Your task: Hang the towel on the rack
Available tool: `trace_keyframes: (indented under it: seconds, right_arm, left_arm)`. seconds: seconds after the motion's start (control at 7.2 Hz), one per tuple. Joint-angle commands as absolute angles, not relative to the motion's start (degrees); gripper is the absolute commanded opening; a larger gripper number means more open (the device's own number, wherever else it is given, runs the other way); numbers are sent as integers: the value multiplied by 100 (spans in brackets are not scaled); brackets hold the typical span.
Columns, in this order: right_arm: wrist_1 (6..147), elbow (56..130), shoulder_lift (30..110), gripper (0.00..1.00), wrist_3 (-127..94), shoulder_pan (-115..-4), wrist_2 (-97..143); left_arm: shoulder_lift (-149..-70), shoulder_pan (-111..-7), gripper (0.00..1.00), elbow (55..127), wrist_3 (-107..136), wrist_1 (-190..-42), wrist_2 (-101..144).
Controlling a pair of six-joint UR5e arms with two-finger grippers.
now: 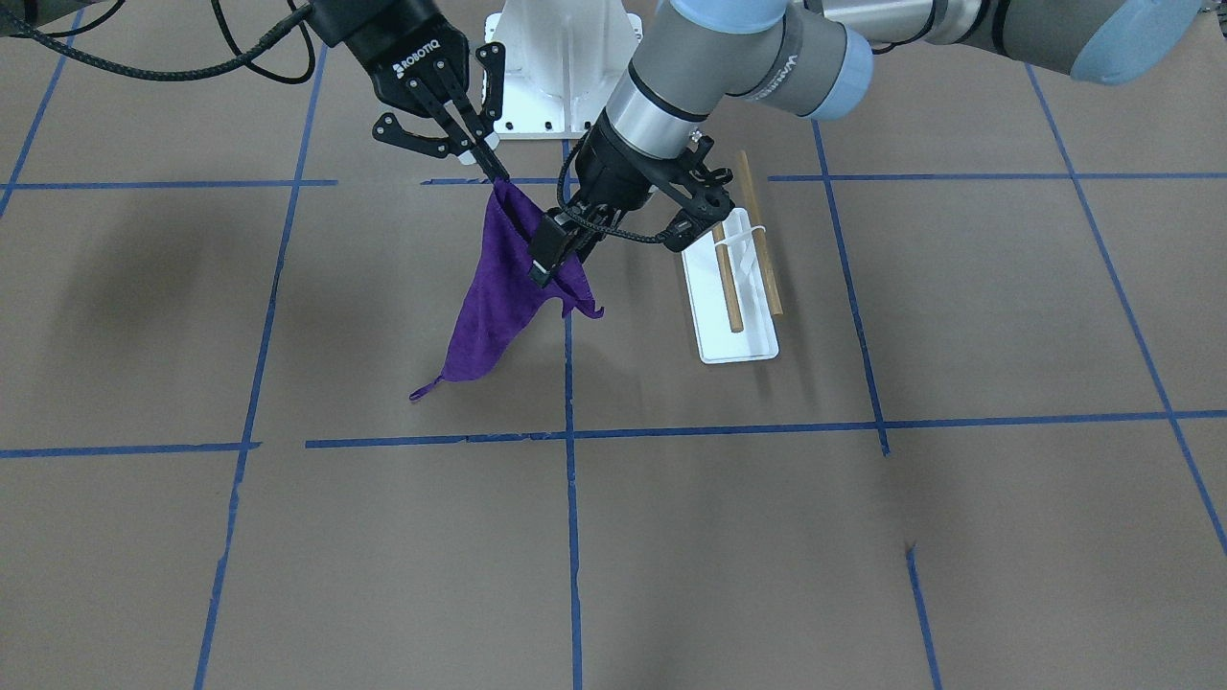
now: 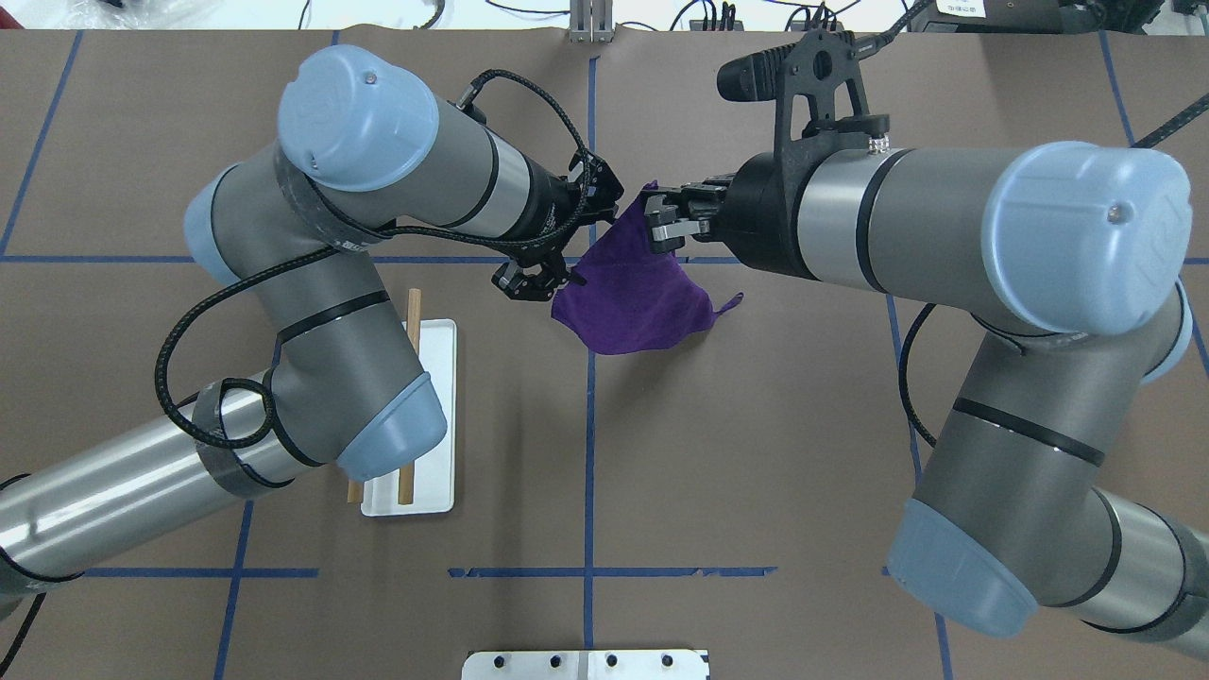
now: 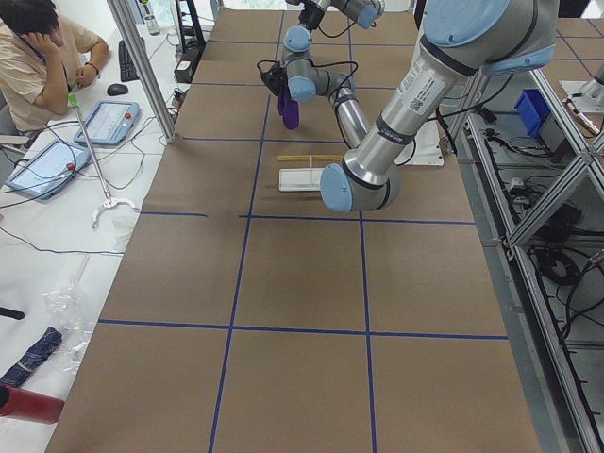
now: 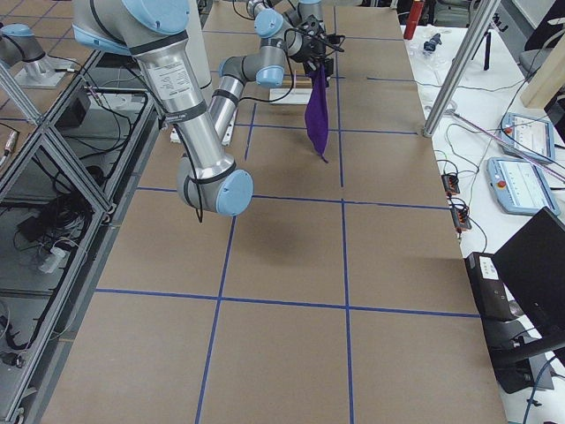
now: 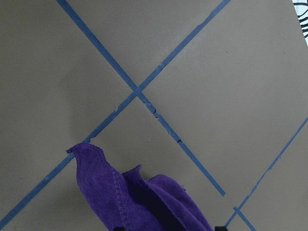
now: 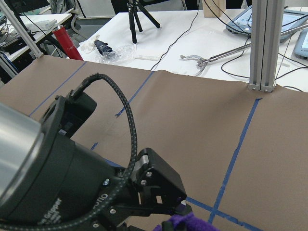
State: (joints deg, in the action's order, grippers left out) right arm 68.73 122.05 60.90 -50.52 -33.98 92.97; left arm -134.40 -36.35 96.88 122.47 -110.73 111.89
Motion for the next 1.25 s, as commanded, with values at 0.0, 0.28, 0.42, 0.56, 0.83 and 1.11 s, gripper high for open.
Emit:
trace_keyframes:
  seconds: [0.0,0.28,0.42,0.56,0.83,1.11]
  right_arm:
    - [6873,12234,6100,0,-5045,-3393,9290]
    - [6873,12234,6117,0,-5045,-3393,9290]
    - [6873,12243,6135,0,-5036,-3393,9307]
    - [6882,12226,6161,43,-5036,-3393,9360]
    - [6987,12208,6370,100,-5106,-3366,9700]
    - [7162,12199,6879,100,-5115,-3427,10011]
  left_arm:
    - [-13430,-3595,46,9738,12322,-11074,11023]
    - [-13386,-3516,0,9800,12358,-11109,10732]
    - [-13386,-3516,0,9835,12357,-11109,10723]
    - [-13360,-3516,0,9896,12340,-11101,10723]
    - [-13141,-3533,0,10333,12148,-11083,10731]
    - [-12728,-3559,0,10905,11709,-11100,10740]
